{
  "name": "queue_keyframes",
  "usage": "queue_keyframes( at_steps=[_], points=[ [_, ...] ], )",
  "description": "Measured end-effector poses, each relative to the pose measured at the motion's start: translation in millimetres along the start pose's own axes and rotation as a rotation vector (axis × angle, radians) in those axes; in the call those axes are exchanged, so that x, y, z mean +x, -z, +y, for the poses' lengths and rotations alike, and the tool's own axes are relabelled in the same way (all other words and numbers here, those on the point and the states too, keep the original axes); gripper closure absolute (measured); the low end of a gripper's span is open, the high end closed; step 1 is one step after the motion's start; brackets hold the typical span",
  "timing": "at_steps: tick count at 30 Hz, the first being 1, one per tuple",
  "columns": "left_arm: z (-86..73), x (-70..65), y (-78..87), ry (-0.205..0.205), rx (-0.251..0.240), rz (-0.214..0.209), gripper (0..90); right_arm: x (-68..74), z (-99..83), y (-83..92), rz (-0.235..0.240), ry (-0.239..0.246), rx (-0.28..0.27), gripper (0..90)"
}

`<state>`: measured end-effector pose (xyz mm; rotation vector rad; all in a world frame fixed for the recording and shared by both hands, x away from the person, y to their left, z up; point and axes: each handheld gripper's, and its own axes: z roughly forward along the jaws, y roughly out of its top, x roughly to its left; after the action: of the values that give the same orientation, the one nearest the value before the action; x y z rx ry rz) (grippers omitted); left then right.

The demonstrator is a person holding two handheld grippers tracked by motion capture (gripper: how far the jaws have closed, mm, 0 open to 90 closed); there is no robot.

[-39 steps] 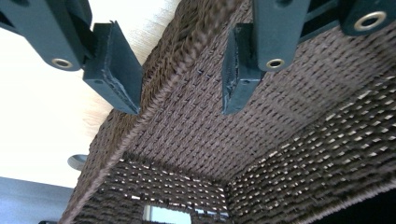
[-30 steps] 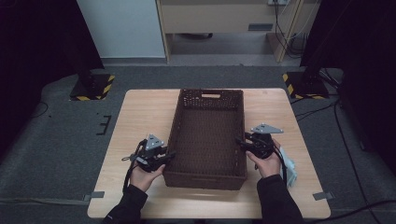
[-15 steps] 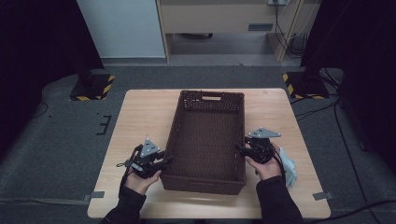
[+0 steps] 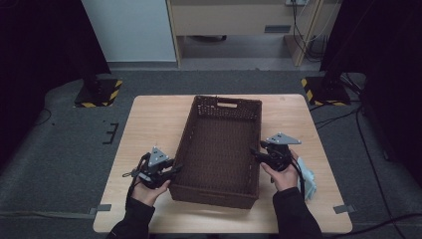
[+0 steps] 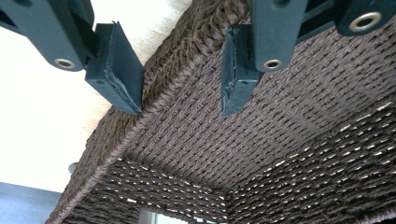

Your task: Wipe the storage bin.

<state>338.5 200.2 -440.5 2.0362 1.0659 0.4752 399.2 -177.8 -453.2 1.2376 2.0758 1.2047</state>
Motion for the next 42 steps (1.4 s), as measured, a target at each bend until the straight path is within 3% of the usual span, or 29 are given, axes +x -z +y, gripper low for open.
queue_keyframes(
  at_steps=[4, 6, 10, 13, 17, 20, 21, 26, 29, 34, 38, 42],
  points=[
    [-1.0, -2.1, 6.2, 0.0, 0.005, 0.004, 58.7, 2.4, -2.3, 2.3, -0.001, -0.021, 0.002, 51.3],
    [-2.0, 0.5, 7.7, 0.011, 0.009, -0.011, 62.8, 5.4, -2.5, 4.9, -0.011, -0.012, 0.015, 51.0],
    [-1.7, 3.0, 7.0, 0.014, 0.013, 0.006, 68.0, 8.3, 1.0, 9.1, -0.006, -0.002, 0.052, 49.1],
    [-1.7, 6.3, 6.2, 0.02, 0.01, 0.014, 69.6, 8.3, 2.8, 11.1, -0.012, 0.022, 0.034, 48.5],
    [-2.3, 12.8, 5.2, 0.034, -0.002, 0.031, 72.5, 4.6, 4.4, 12.2, -0.046, 0.019, 0.003, 43.4],
    [-3.2, 16.1, 5.3, 0.041, -0.018, 0.037, 70.4, 0.2, 2.6, 7.2, -0.022, 0.006, -0.013, 45.1],
    [-3.6, 16.3, 6.0, 0.042, -0.023, 0.033, 69.4, 0.1, 2.2, 5.6, -0.01, 0.009, -0.016, 49.7],
    [-5.1, 13.8, 11.6, 0.029, -0.028, 0.027, 69.9, 3.7, 1.3, 7.0, -0.017, 0.024, -0.012, 51.8],
    [-5.7, 15.9, 10.7, 0.043, -0.022, 0.023, 71.6, 4.8, 0.7, 10.0, -0.009, 0.001, -0.011, 53.5],
    [-4.4, 21.3, 9.0, 0.061, -0.023, 0.034, 75.1, 6.7, 4.8, 15.9, 0.018, 0.018, 0.032, 54.1],
    [-2.9, 26.5, 7.0, 0.077, -0.024, 0.049, 77.4, 5.5, 8.7, 19.9, -0.017, 0.043, -0.013, 54.8],
    [-2.7, 28.2, 6.3, 0.079, -0.027, 0.05, 76.7, -1.0, 7.4, 15.2, -0.036, 0.012, -0.033, 52.1]
  ],
)
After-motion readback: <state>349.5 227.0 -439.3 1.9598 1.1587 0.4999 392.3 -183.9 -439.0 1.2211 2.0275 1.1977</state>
